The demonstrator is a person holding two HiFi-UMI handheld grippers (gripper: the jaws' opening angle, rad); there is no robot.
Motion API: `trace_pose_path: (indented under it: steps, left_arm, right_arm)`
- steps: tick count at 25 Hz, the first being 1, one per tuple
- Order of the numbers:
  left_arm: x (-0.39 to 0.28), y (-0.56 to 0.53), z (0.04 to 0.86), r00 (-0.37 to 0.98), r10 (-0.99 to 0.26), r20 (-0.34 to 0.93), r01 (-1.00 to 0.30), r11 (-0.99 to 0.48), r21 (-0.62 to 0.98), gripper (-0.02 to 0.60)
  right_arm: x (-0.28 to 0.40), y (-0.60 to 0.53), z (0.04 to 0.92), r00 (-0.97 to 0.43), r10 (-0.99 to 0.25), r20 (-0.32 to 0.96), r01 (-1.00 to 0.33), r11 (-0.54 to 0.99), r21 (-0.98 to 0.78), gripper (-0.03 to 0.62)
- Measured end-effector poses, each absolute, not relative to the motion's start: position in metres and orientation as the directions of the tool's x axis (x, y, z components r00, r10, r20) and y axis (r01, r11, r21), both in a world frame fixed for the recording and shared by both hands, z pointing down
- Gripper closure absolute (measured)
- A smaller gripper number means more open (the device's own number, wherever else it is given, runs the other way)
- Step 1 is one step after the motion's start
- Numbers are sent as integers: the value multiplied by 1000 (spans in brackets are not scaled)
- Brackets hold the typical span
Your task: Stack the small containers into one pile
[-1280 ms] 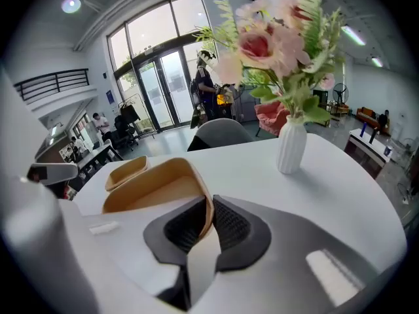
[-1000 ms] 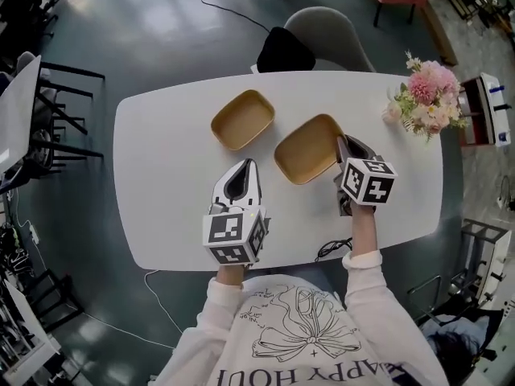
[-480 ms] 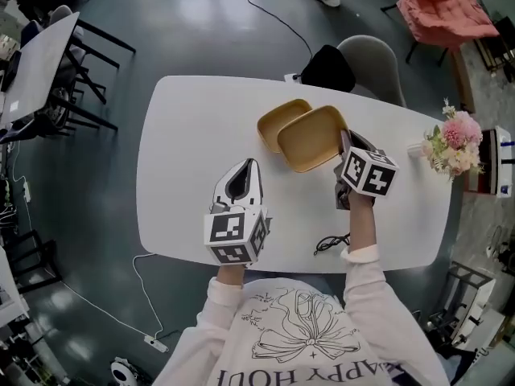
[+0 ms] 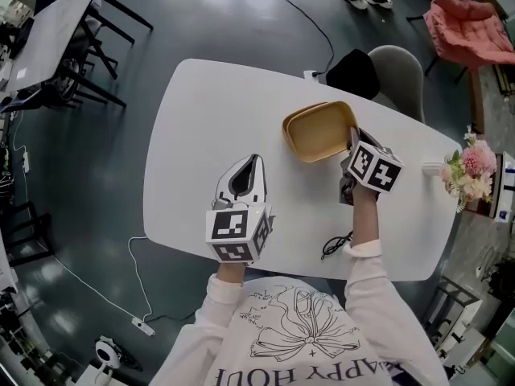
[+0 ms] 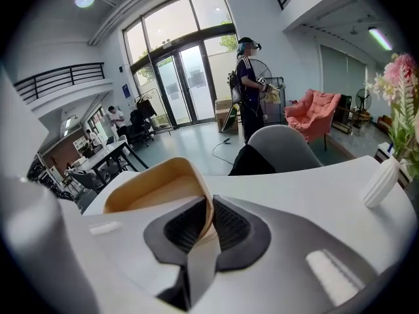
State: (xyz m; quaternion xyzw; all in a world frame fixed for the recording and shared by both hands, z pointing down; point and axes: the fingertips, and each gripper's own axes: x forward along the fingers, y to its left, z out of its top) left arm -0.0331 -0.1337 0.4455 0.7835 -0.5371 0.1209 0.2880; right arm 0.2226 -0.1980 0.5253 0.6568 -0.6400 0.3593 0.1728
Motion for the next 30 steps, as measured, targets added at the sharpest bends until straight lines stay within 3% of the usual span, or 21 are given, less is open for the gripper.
trace_pose_path:
  steps: [20, 24, 30]
  left_arm:
    - [-54, -146, 481, 361, -747, 558, -922, -193, 337, 575]
    - [-53, -148, 480, 357, -750, 557, -923, -191, 334, 575]
    - [-51, -152, 462, 361, -771, 524, -922, -212, 324, 575]
  right_arm:
    - [214, -216, 578, -53, -631, 774, -978, -122, -167, 544]
    - [206, -220, 575, -80, -638, 766, -981, -85, -173, 434]
    - [201, -216, 547, -50, -708, 705, -993, -44, -114, 414]
